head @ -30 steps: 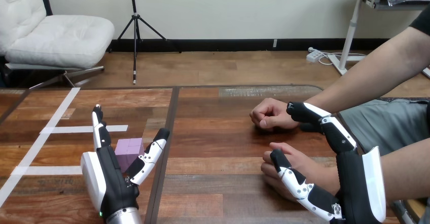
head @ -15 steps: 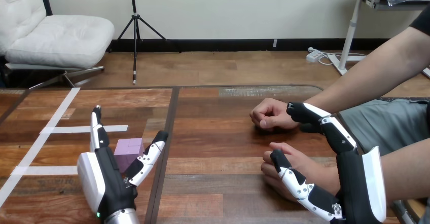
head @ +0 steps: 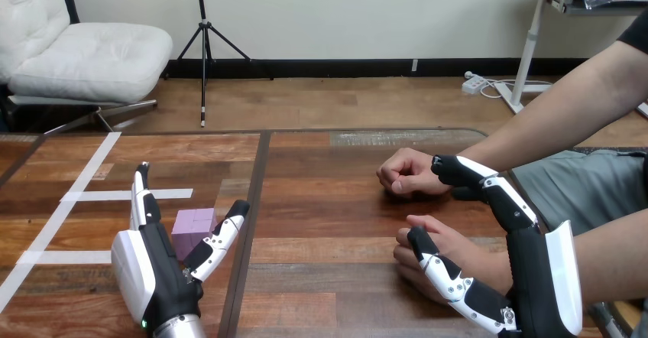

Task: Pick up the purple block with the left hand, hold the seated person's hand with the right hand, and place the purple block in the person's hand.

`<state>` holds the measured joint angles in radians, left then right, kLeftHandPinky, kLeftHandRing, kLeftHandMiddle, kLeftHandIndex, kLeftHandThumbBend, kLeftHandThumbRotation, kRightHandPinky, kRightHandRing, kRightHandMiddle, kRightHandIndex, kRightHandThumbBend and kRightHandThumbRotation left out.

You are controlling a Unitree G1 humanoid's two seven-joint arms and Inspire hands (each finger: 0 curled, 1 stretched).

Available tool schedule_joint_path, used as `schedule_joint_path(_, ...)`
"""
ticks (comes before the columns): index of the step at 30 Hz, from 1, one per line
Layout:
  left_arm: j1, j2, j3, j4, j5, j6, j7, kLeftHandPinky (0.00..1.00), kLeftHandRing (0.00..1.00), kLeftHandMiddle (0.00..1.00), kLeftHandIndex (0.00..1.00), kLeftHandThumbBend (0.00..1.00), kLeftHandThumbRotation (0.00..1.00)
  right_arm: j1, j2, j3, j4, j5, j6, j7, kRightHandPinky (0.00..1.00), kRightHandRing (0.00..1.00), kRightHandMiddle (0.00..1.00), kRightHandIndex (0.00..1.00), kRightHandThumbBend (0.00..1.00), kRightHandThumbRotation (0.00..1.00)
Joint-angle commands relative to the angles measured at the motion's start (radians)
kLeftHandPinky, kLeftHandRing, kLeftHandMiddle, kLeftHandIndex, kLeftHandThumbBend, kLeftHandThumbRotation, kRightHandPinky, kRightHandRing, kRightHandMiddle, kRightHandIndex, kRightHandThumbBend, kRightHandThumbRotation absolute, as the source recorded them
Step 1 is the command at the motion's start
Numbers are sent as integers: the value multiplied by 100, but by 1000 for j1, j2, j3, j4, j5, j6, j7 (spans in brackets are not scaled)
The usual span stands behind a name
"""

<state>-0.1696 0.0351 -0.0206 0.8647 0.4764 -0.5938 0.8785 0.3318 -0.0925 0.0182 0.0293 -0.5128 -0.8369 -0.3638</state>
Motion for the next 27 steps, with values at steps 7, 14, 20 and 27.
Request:
schedule_joint_path(7, -68, 23, -10, -5, -4, 18, 0, 92, 93, 95, 94, 89, 44, -53, -14, -9, -33, 4, -9, 1, 67, 73, 74, 75, 48, 20)
schedule_joint_path(14, -78, 29, -9, 8, -10, 22, -6, 90, 92, 94, 94, 89, 43, -52, -17, -9, -36, 5, -5, 6, 67, 73, 75, 75, 47, 20)
schedule_joint_path(20, -86, 33, -8, 19, -19, 27, -19, 88, 92, 94, 94, 89, 41, -55, -21, -10, -33, 2, -8, 5, 67, 74, 75, 75, 47, 20)
schedule_joint_path(27, -97, 39, -10, 28, -28, 27, -38, 88, 93, 95, 95, 88, 39, -50, -23, -8, -45, 1, 6, 10, 68, 74, 75, 75, 47, 20)
